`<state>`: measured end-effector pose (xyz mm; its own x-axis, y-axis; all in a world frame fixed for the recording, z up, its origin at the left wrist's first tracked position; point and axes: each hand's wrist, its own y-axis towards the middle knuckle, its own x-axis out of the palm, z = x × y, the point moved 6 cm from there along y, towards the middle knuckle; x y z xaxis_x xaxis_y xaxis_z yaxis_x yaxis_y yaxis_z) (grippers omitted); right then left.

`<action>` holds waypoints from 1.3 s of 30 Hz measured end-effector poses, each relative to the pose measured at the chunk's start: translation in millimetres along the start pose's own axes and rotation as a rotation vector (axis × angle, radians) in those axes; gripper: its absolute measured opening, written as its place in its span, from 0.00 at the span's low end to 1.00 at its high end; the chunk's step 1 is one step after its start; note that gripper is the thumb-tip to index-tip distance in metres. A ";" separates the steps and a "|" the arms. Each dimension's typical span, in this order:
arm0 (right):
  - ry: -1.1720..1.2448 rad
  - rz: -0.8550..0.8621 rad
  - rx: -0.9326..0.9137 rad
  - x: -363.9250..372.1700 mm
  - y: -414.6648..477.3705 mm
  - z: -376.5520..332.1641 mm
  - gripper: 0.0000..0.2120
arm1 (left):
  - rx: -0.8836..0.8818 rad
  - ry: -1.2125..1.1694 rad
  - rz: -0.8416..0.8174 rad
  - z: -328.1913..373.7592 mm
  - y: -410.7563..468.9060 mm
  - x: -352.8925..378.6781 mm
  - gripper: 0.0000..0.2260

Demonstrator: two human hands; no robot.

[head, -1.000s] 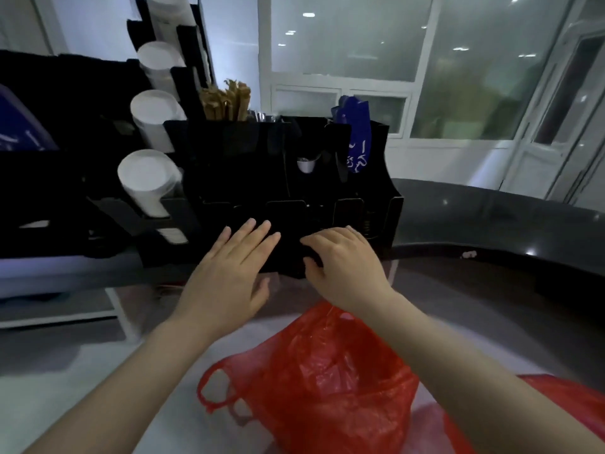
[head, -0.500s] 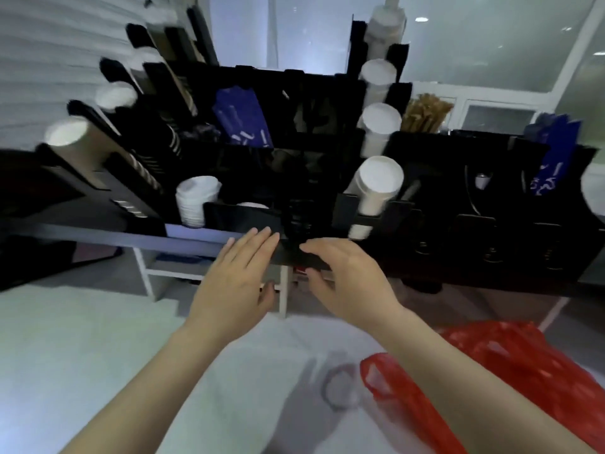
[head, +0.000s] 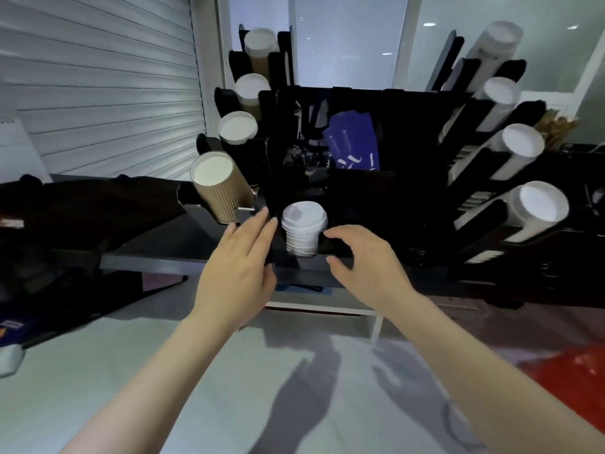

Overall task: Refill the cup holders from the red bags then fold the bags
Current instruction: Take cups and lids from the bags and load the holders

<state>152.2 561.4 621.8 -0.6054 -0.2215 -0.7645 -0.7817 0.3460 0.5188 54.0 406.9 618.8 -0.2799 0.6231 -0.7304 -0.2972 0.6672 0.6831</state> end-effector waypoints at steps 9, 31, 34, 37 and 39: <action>-0.193 -0.058 0.006 15.8 89.4 0.6 0.21 | 0.240 0.045 0.333 -14.6 23.8 -29.2 0.19; -0.468 -0.475 0.080 60.9 129.3 8.4 0.40 | 0.062 0.366 0.146 -35.6 69.8 -25.0 0.25; -0.409 -0.403 0.055 55.0 129.4 8.5 0.40 | 0.064 0.363 0.164 -36.5 70.1 -25.0 0.25; -0.309 -0.298 0.045 46.8 128.6 10.7 0.42 | 0.055 0.346 0.159 -37.5 69.7 -23.7 0.25; -0.200 -0.216 0.037 39.1 128.5 12.0 0.42 | 0.044 0.344 0.148 -37.7 69.5 -23.3 0.26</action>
<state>29.8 608.1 654.0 -0.3815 -0.1107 -0.9177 -0.8810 0.3442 0.3247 5.5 423.3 683.4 -0.6090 0.5457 -0.5756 -0.1930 0.6020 0.7748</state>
